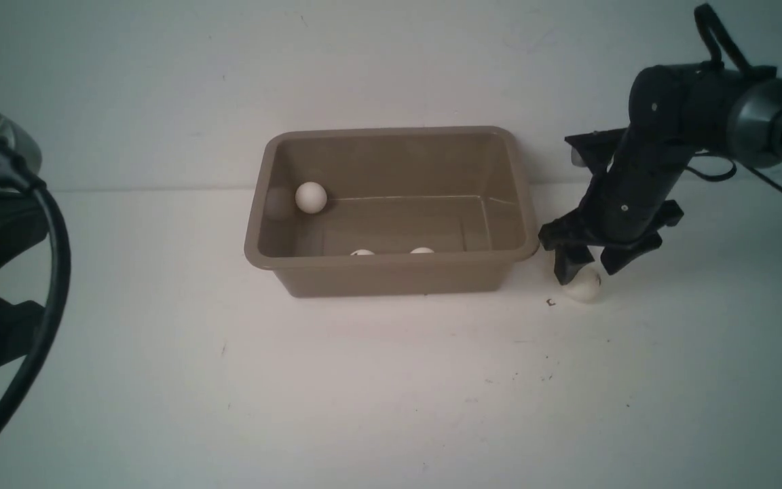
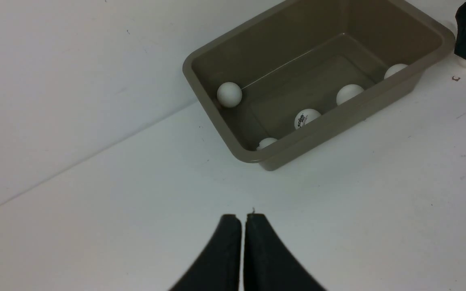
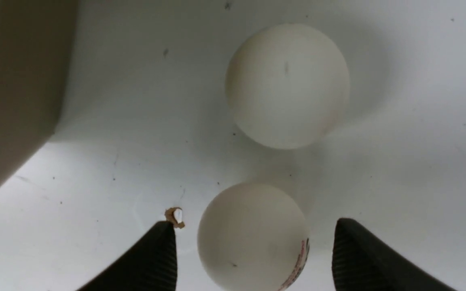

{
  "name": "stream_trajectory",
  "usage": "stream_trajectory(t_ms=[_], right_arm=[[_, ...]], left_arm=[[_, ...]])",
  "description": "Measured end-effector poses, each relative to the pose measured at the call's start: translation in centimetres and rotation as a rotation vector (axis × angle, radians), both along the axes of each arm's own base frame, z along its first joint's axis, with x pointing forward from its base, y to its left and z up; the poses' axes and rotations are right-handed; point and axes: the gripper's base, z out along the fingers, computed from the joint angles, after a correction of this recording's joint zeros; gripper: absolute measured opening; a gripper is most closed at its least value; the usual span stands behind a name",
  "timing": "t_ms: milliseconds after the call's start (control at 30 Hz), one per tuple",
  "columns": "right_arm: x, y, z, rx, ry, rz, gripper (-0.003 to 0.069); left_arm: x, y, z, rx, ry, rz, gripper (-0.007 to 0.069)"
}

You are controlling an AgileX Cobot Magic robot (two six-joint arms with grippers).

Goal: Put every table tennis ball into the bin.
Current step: Use the right arm to clamp the table tennis ball closest to it, then use the right arm to put the table tennis ball into the box

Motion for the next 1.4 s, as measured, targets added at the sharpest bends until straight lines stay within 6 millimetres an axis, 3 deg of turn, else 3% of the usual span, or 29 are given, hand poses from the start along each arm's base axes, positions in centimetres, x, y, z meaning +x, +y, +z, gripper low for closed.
stream_trajectory(t_ms=[267,400,633,700,933,1033,1133,1200,1267,1400], right_arm=[[0.1,0.1,-1.1,0.004,0.026,-0.004,0.0438],[0.1,0.2,-1.9,0.009,0.046,-0.007,0.0363],[-0.1,-0.3,-1.6,-0.045,0.056,0.015,0.0362],[-0.3,-0.5,-0.8,-0.07,0.048,0.026,0.0362],[-0.8,-0.8,6.5,-0.053,-0.156,0.026,0.0362],[-0.5,0.6,9.5,0.028,-0.288,0.055,0.0362],[-0.3,3.9,10.9,0.13,-0.373,0.126,0.0362],[-0.3,6.4,9.6,0.148,-0.355,0.18,0.0362],[-0.2,8.6,7.1,0.138,-0.317,0.238,0.0362],[-0.2,10.3,5.5,0.129,-0.322,0.307,0.0362]], left_arm=[[0.0,0.0,0.0,0.0,-0.001,0.0,-0.0004],[0.0,0.0,0.0,0.0,-0.001,0.0,-0.0004],[0.0,0.0,0.0,-0.001,-0.002,0.0,-0.0004],[0.0,0.0,0.0,-0.001,-0.003,0.0,-0.0004],[0.0,0.0,0.0,-0.001,-0.004,0.0,-0.0004],[0.0,0.0,0.0,-0.001,-0.004,0.0,-0.0004],[0.0,0.0,0.0,-0.002,-0.006,0.0,-0.0004],[0.0,0.0,0.0,-0.002,-0.006,0.0,-0.0004],[0.0,0.0,0.1,-0.002,-0.006,-0.001,-0.0004],[0.0,0.0,0.1,-0.002,-0.006,-0.001,-0.0004]])
